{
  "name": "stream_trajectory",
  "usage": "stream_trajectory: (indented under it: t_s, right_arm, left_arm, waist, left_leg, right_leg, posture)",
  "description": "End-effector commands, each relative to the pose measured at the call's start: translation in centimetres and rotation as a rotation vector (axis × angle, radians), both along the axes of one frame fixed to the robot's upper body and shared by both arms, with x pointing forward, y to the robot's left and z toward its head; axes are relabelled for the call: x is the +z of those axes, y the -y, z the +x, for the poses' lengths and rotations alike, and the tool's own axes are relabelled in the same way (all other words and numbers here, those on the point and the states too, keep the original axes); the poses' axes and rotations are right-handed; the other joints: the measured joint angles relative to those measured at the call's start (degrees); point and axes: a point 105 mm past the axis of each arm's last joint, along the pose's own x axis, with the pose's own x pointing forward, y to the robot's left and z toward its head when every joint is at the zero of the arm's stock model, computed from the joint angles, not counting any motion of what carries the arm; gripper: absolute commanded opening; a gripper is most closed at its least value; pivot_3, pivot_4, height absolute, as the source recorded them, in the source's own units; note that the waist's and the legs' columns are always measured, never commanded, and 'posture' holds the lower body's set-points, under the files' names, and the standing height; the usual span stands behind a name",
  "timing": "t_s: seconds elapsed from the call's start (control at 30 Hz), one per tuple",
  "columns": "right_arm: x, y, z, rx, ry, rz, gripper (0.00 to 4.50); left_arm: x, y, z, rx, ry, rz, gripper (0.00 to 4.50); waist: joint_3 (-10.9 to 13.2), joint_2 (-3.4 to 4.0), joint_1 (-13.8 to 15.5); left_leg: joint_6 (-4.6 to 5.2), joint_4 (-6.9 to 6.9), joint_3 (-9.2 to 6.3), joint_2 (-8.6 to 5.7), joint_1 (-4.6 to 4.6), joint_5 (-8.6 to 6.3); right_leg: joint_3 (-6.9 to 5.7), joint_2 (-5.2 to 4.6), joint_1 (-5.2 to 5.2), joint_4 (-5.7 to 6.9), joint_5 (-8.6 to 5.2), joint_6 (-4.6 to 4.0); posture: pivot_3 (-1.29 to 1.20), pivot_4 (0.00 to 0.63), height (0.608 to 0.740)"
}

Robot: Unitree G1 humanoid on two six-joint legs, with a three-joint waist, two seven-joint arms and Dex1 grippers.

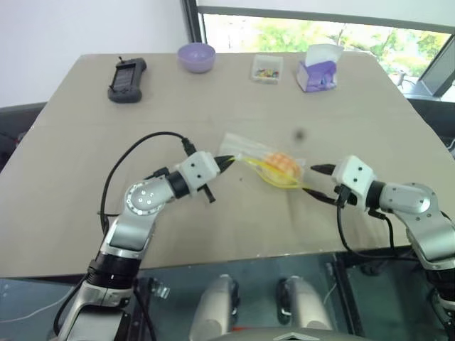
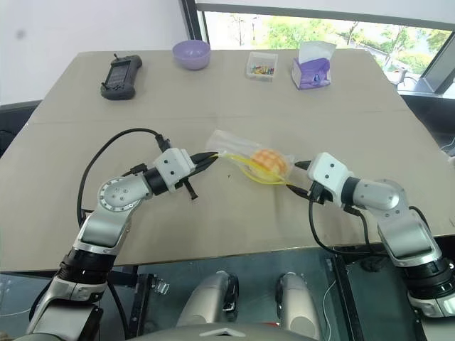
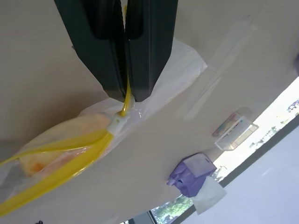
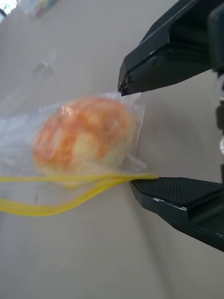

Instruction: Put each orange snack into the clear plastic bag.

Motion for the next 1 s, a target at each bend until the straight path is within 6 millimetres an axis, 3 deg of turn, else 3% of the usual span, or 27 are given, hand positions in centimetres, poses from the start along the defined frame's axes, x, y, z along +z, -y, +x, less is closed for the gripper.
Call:
stream_trajectory:
  t_s: [0.03,0.23,0.4,0.57,0.67,1.0]
  right_arm:
    - [4.7,-2.3,-0.6,0.090,0.136,0.107,2.76]
    - [6.8,-8.4,-1.0,0.274,0.245,0.058,2.76]
    - [6.8,-11.0,-0.1,0.315,0.268,0.033,2.76]
    - [6.5,-12.8,0.6,0.338,0.285,0.021,2.76]
    - [6.1,-13.5,0.9,0.347,0.307,0.001,1.95]
    - [5.9,-13.7,2.0,0.327,0.408,-0.069,1.95]
  left_arm:
    - [1.2,0.4,0.6,0.022,0.055,0.009,0.00]
    - [2.0,1.4,0.8,-0.014,0.031,0.010,0.00]
    - [3.1,2.0,0.7,-0.033,0.019,-0.012,0.00]
    - [3.8,2.3,0.3,-0.036,0.031,-0.014,0.00]
    - [4.1,2.4,0.1,-0.035,0.039,-0.016,0.00]
    - [4.5,2.2,-0.3,-0.068,0.107,-0.032,0.00]
  waist:
    - [0.0,0.00,-0.1]
    - [0.0,0.00,-0.2]
    - [0.0,0.00,0.0]
    - [0.0,0.00,-0.1]
    - [0.0,0.00,-0.2]
    - [0.0,0.01,-0.2]
  left_leg:
    - [0.00,0.00,0.00,0.00,-0.01,0.00]
    - [0.00,0.00,-0.03,0.07,0.04,0.00]
    - [0.00,0.02,-0.03,0.04,-0.02,0.01]
    - [-0.01,0.03,0.02,0.01,-0.05,0.01]
    - [-0.03,0.02,0.00,0.03,-0.03,0.02]
    - [-0.08,0.02,0.00,0.04,-0.03,0.05]
  right_leg:
    - [0.00,0.01,0.00,-0.01,0.00,0.00]
    - [-0.01,0.15,-0.01,0.04,-0.10,0.17]
    - [-0.01,0.12,-0.02,0.04,-0.03,0.05]
    - [0.01,0.09,-0.02,-0.01,0.06,0.11]
    - [0.00,0.14,-0.03,0.01,0.11,0.21]
    - [0.00,0.14,-0.03,0.02,0.10,0.17]
  posture:
    - [0.00,0.150,0.740]
    - [0.00,0.150,0.740]
    - [0.00,0.150,0.740]
    - [0.00,0.150,0.740]
    - [0.00,0.150,0.740]
    - [0.00,0.150,0.740]
